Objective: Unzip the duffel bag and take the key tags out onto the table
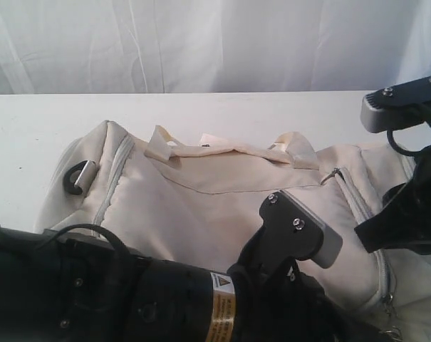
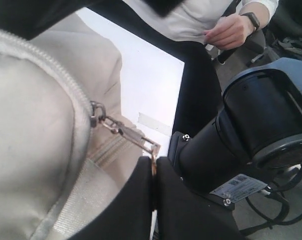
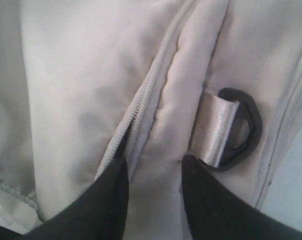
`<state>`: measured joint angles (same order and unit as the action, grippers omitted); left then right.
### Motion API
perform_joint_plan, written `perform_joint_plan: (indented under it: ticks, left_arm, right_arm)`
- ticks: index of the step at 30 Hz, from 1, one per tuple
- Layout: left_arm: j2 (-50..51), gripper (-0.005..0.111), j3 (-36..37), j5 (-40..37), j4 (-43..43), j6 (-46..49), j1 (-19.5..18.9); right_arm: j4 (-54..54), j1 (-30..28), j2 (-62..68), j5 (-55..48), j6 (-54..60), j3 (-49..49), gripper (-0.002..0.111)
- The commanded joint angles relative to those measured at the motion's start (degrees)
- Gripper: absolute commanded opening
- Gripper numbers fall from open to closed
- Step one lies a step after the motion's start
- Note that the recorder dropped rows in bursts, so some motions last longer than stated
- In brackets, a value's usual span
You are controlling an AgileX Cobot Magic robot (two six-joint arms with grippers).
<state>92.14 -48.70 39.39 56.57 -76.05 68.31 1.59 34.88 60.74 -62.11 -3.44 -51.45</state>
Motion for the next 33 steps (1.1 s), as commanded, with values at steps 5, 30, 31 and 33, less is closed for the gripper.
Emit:
perform_joint_plan:
  ticks: [5, 30, 31, 33]
  left_arm:
    - [-0.8, 0.000, -0.1, -1.3, 3.1, -0.4, 0.4]
    - [-0.8, 0.000, -0.1, -3.8, 4.0, -0.4, 0.4]
    - [-0.8, 0.000, -0.1, -3.5, 4.0, -0.4, 0.4]
    - [-0.8, 0.000, -0.1, -3.0, 4.0, -0.4, 0.4]
  right_arm:
    - [-2.0, 0.0, -0.1, -0.8, 0.2, -0.5, 0.053]
    - [-16.0, 0.0, -4.5, -0.5, 0.7, 2.1, 0.052]
    - [-16.0, 0.0, -4.5, -0.5, 1.1, 2.6, 0.052]
    - [-16.0, 0.0, -4.5, -0.3, 1.1, 3.6, 0.052]
